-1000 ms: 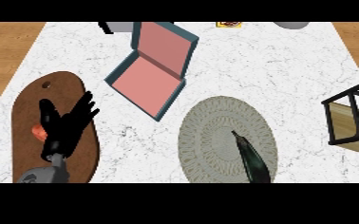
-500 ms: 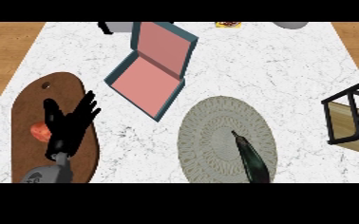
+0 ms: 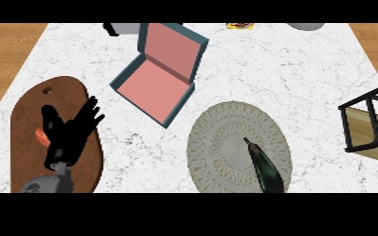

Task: Pick the cupcake from the placemat and place it in the tiered shelf

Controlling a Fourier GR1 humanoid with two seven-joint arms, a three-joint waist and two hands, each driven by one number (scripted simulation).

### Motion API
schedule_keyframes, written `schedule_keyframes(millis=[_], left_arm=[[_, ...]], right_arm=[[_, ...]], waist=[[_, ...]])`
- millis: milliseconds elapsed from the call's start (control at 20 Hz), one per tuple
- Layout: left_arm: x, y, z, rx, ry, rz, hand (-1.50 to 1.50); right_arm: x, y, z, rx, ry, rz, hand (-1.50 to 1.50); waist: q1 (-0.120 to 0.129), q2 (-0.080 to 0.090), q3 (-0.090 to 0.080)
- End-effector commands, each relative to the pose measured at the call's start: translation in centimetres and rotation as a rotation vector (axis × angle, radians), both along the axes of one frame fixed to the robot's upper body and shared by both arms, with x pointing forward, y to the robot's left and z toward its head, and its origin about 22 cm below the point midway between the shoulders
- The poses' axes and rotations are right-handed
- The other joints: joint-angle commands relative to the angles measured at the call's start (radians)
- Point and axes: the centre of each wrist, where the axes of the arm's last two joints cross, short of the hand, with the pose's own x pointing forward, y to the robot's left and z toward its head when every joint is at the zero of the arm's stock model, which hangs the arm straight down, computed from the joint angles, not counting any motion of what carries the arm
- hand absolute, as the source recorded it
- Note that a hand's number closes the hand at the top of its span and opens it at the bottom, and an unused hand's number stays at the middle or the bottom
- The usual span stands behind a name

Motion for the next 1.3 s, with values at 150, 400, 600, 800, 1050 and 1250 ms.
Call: schedule_keyframes(millis=[150, 400, 600, 800, 1050, 1250], left_arm=[[-1.2, 0.5, -1.0, 0.002, 0.036, 0.018, 0.00], [-0.5, 0.7, 0.1, -0.007, 0.024, -0.010, 0.00], [0.1, -0.8, -0.1, -0.005, 0.021, 0.004, 0.00], [-0.6, 1.5, -0.2, 0.007, 0.015, 0.014, 0.00], [-1.3, 0.7, -0.7, -0.017, 0.030, 0.027, 0.00], [-0.2, 0.6, -0.4, -0.021, 0.040, 0.058, 0.00]], right_arm=[[-1.9, -1.7, 1.6, 0.236, -0.153, -0.071, -1.50], [-5.8, -3.5, 3.4, 0.213, -0.197, -0.273, -1.50], [-8.1, -4.8, 3.0, 0.253, -0.238, -0.385, -1.50], [-10.6, -5.8, 2.6, 0.337, -0.246, -0.445, -1.50], [-13.7, -6.8, 1.3, 0.363, -0.234, -0.360, -1.50], [-14.8, -7.1, 0.8, 0.336, -0.211, -0.325, -1.50]], waist=[[0.000, 0.001, -0.001], [0.007, 0.006, 0.001], [-0.001, 0.007, 0.002], [-0.003, 0.006, 0.003], [-0.037, -0.001, 0.007], [-0.047, 0.001, 0.009]])
